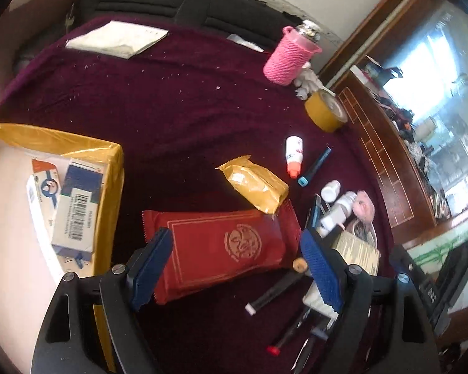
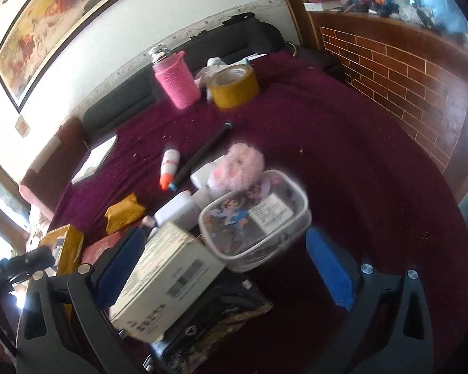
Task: Organize objects
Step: 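Move both grippers back to the pile of items, then grasp the yellow snack packet with the left gripper while the right grasps the orange-capped bottle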
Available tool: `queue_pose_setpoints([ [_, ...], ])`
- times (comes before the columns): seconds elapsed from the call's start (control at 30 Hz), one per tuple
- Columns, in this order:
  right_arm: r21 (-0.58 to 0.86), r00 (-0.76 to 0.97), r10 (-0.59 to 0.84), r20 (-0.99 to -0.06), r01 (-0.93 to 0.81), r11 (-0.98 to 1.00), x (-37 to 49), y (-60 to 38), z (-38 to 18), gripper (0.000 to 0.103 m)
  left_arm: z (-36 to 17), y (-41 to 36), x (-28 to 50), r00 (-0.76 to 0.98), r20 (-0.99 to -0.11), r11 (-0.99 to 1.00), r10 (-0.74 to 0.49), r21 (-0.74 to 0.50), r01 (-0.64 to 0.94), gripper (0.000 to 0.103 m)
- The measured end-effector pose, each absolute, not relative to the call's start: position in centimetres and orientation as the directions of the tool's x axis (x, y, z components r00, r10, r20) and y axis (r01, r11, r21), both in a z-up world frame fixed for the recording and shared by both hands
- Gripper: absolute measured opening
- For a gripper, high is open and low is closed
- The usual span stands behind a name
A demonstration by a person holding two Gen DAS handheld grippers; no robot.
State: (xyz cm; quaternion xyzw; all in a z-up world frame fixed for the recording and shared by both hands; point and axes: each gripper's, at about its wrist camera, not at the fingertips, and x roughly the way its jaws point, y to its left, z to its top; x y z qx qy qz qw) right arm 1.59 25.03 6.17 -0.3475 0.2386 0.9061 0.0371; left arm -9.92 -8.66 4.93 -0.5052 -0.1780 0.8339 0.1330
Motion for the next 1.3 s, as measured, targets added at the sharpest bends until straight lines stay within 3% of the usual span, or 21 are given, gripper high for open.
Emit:
queue_pose_setpoints([
  [0.13,0.447,-0.784,-0.100,-0.613,-0.239,-0.862,1.3,26.3,5.7,0.103,2.1,-6.6,-14.0,-0.380,-0.834,-0.883,0.401,-0.462,0.081,0.079],
  [0.37,0.498,-0.771,-0.117,-0.626,-0.279,-0.821,1.2,27.5,3.7,0.103,0.5,-1.3,-17.8,-0.388,-0.884,-0.950,0.260,-0.307,0.062,0.078],
  [0.43,0.486,-0.772,-0.106,-0.627,-0.281,-0.827,1.4,27.4,3.8,0.103,0.6,0.4,-17.4,-0.402,-0.885,-0.968,0.234,-0.251,-0.010,0.063],
  [0.47,0.479,-0.770,-0.100,-0.630,-0.283,-0.831,1.4,27.3,3.8,0.103,0.7,0.9,-17.0,-0.409,-0.881,-0.970,0.236,-0.242,-0.038,0.049],
  [0.7,0.424,-0.749,-0.063,-0.660,-0.302,-0.854,1.6,26.4,4.1,0.103,5.0,-2.0,-12.5,-0.462,-0.787,-0.907,0.409,-0.406,-0.113,0.048],
  [0.9,0.427,-0.712,-0.199,-0.673,-0.154,-0.891,-1.2,23.6,10.9,0.103,9.5,-7.9,-7.3,-0.524,-0.682,-0.852,0.510,-0.484,-0.199,0.048],
  [1.03,0.294,-0.582,-0.179,-0.793,-0.109,-0.949,-9.4,19.3,12.6,0.103,11.0,-12.5,-3.9,-0.583,-0.646,-0.859,0.493,-0.466,-0.210,0.048],
  [1.2,0.135,-0.384,-0.074,-0.920,-0.134,-0.982,-18.9,14.7,8.3,0.079,12.2,-18.5,0.6,-0.692,-0.622,-0.925,0.365,-0.330,-0.190,0.048],
  [1.3,0.033,-0.313,0.028,-0.949,-0.188,-0.982,-21.8,13.9,5.8,0.071,13.0,-22.6,2.4,-0.729,-0.608,-0.944,0.314,-0.283,-0.171,0.049],
])
